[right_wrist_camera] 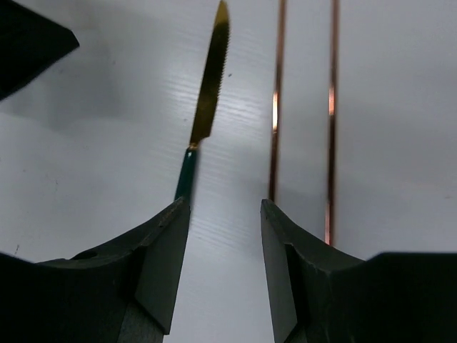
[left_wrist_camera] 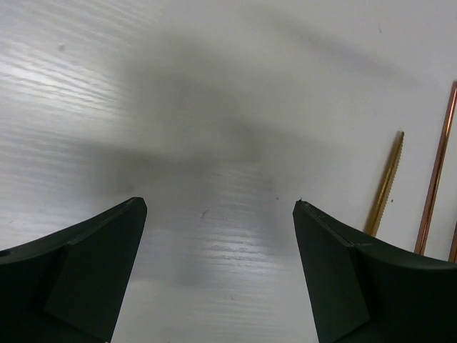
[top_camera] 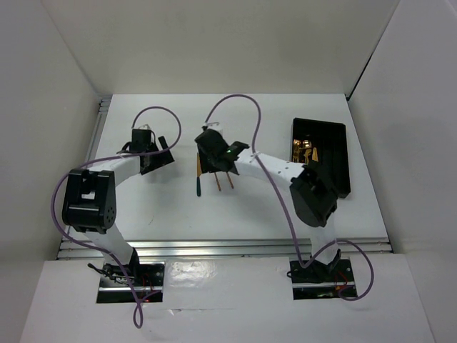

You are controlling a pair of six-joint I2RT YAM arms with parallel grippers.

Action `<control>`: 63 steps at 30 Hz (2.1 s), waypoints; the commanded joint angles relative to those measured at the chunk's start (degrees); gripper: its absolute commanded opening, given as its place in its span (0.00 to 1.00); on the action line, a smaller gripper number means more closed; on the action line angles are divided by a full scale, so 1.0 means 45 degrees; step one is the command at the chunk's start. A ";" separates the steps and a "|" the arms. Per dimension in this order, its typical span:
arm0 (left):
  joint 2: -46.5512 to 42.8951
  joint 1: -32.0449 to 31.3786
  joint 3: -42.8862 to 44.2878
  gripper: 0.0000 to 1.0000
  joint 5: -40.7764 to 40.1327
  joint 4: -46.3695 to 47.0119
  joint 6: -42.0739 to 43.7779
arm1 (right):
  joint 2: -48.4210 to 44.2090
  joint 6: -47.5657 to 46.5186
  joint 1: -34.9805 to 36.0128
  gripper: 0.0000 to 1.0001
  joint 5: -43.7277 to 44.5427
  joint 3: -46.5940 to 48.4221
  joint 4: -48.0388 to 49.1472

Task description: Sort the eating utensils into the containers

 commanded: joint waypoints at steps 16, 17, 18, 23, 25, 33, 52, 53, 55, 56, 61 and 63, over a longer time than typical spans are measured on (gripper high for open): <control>-0.1771 0.1301 -0.0824 0.99 -0.1620 -0.0456 -0.1529 | 0.2387 0.1080 0.1527 0.47 0.0508 0.1761 -0.0018; -0.1887 0.1303 -0.0824 0.99 -0.1620 -0.0456 -0.1529 | 0.2563 0.1080 0.1527 0.47 0.0392 0.1763 -0.0018; -0.1888 0.1303 -0.0824 0.99 -0.1485 -0.0456 -0.1529 | 0.2564 0.1080 0.1527 0.47 0.0391 0.1763 -0.0018; -0.2142 0.1303 -0.1078 0.99 -0.1231 -0.0028 -0.1413 | 0.2955 0.1080 0.1527 0.46 0.0274 0.1880 -0.0018; -0.2142 0.1303 -0.1194 0.99 -0.1112 -0.0027 -0.1412 | 0.3246 0.1080 0.1527 0.45 0.0274 0.1997 -0.0018; -0.2260 0.1303 -0.1195 0.99 -0.0975 0.0091 -0.1275 | 0.4106 0.1080 0.1527 0.37 0.0000 0.2622 -0.0349; -0.2142 0.1303 -0.1195 0.99 -0.0858 0.0208 -0.1158 | 0.3057 0.0515 0.0905 0.00 0.2207 0.2508 -0.1776; -0.2142 0.1303 -0.1195 0.99 -0.0858 0.0208 -0.1158 | 0.2627 0.0398 0.0767 0.00 0.2207 0.2215 -0.1602; -0.2142 0.1303 -0.1195 0.99 -0.0858 0.0208 -0.1158 | 0.1008 -0.0168 0.0513 0.00 0.2323 0.1010 -0.0725; -0.2142 0.1303 -0.1195 0.99 -0.0742 0.0208 -0.1158 | 0.0441 -0.0344 0.0183 0.00 0.2498 0.0576 -0.0431; -0.2142 0.1303 -0.1195 0.99 -0.0624 0.0324 -0.1158 | -0.2569 -0.1438 -0.1867 0.00 0.1939 -0.1767 0.0587; -0.2142 0.1303 -0.1195 0.99 -0.0624 0.0325 -0.1158 | -0.3368 -0.2041 -0.3074 0.00 0.1467 -0.2317 0.0704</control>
